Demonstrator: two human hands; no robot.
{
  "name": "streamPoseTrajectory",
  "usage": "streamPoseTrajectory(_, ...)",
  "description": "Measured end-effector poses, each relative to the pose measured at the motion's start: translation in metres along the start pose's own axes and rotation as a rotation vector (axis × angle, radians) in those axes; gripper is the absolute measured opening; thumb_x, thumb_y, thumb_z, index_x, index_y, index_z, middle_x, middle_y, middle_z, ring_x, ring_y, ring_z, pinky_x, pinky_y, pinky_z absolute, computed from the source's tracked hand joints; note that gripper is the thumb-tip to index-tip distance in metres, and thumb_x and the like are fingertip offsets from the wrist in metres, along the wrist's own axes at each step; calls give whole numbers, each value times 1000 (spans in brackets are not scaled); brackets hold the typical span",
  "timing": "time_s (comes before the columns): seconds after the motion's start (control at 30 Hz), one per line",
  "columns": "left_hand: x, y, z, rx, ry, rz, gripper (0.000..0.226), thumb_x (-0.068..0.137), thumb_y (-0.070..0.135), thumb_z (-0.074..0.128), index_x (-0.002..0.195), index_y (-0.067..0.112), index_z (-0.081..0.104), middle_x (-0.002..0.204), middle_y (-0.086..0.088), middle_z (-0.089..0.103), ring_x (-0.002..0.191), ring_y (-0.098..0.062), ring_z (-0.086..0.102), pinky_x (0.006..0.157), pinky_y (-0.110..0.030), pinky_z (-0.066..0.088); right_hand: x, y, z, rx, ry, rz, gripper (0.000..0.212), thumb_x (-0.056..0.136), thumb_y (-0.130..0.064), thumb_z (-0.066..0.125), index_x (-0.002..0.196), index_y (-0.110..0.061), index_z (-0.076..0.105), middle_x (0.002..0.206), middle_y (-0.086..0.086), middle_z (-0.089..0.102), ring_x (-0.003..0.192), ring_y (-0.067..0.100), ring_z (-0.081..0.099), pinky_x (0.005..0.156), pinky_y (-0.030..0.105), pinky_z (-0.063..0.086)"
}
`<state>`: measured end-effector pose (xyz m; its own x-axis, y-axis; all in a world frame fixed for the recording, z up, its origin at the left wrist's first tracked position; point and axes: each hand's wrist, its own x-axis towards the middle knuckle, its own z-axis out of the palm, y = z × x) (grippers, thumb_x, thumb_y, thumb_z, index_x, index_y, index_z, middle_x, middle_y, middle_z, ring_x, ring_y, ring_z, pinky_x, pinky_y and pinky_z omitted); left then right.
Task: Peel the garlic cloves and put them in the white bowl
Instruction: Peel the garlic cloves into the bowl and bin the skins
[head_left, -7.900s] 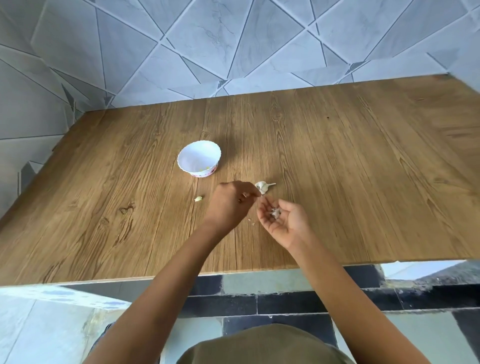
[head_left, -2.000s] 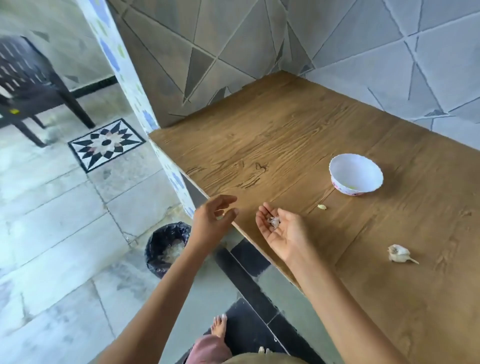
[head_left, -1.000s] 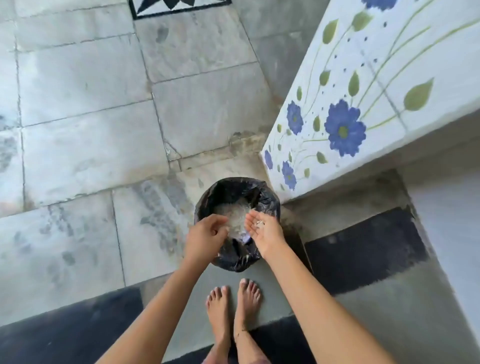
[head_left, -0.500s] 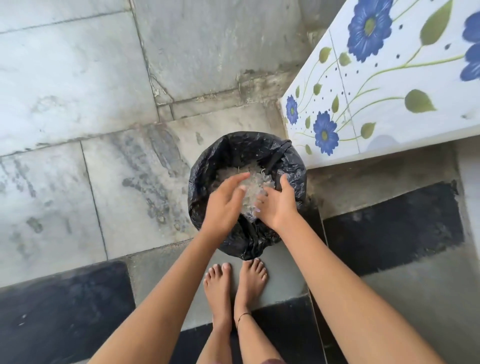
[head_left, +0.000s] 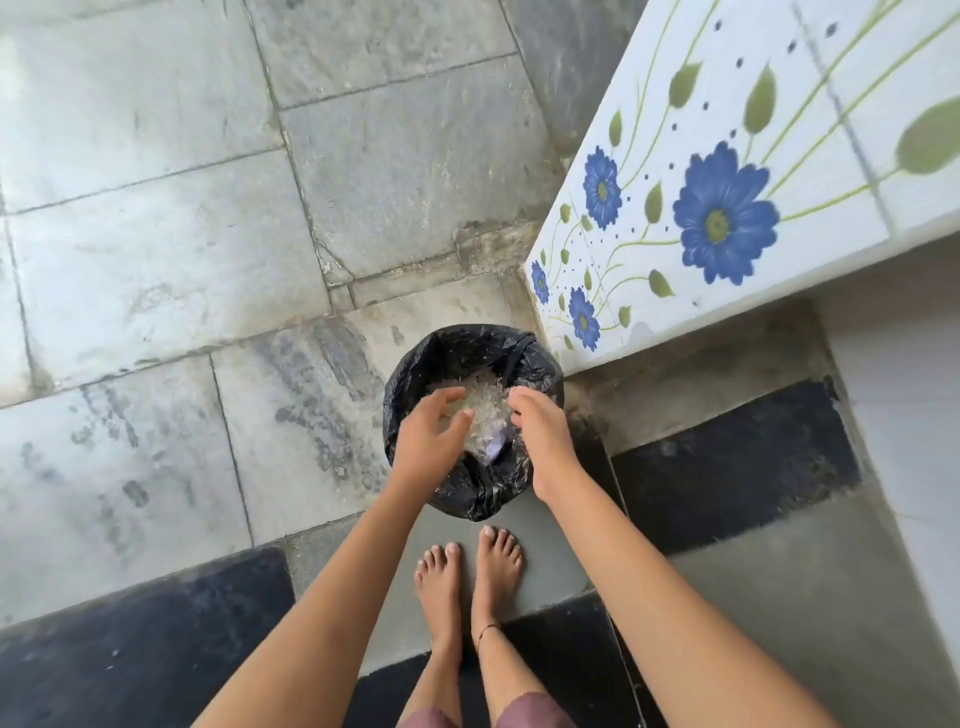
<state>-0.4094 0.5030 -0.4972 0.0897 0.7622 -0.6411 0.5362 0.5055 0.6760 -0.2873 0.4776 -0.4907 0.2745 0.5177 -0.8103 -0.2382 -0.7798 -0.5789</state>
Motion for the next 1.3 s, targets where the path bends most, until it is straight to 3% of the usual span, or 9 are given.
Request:
streamPoseTrajectory(0.1,-59,27,-29,177,45,111,32,92,21,58,124,19,59,118,0,61,92,-6,52,80,-21,40,-63,-5,-17,-198,36,-210,36,96,-18,49,132,-13,51,129,-3,54,115,9,51,92,19,38)
streamPoseTrajectory(0.3,-194,126,-96,370,50,393,37,88,20,63,125,17,58,127,0,58,114,-18,55,85,-20,35,-223,-44,-54,-411,198,-531,40,93,-23,53,131,-10,53,133,5,55,125,19,48,102,27,35)
streamPoseTrajectory(0.53,-332,175,-118,426,-15,768,37,85,26,65,121,20,60,124,3,60,110,-18,57,90,-28,44,-402,-38,-79,-282,524,-832,36,91,-12,58,127,-6,56,125,-1,57,110,-11,41,92,-4,25)
streamPoseTrajectory(0.63,-382,192,-108,357,-84,929,32,85,23,67,117,20,63,122,8,60,102,-6,56,83,-17,38,-469,-23,-101,-200,689,-920,42,90,-33,50,126,-10,57,123,-14,54,114,-16,43,96,2,32)
streamPoseTrajectory(0.73,-437,216,-74,352,-198,1111,31,85,18,68,115,17,64,119,5,62,104,-8,56,88,-21,40,-531,3,-142,-139,889,-947,49,90,-42,43,128,-13,56,126,-14,53,117,-7,47,98,7,35)
streamPoseTrajectory(0.87,-497,244,-6,398,-369,1315,31,84,17,69,115,16,65,117,3,63,103,-11,59,84,-7,32,-591,48,-212,-90,1172,-898,46,91,-38,45,125,-10,57,125,-1,60,115,6,54,98,11,38)
streamPoseTrajectory(1.0,-548,257,77,430,-528,1456,28,82,12,71,110,15,67,115,2,65,103,-18,62,81,-12,35,-629,102,-280,-106,1400,-769,50,91,-42,42,124,-7,58,122,4,62,111,15,58,93,15,39)
streamPoseTrajectory(1.2,-594,276,199,548,-548,1458,27,84,9,66,110,15,69,114,-4,67,93,-21,65,79,-25,50,-641,165,-372,-318,1525,-376,59,89,-43,35,120,1,60,116,19,64,105,37,62,91,49,49)
streamPoseTrajectory(1.3,-598,293,237,629,-470,1408,31,85,5,61,114,12,67,116,-6,67,93,-21,65,79,-24,48,-638,178,-406,-401,1499,-143,67,88,-47,28,126,1,56,129,24,56,121,43,51,103,57,33)
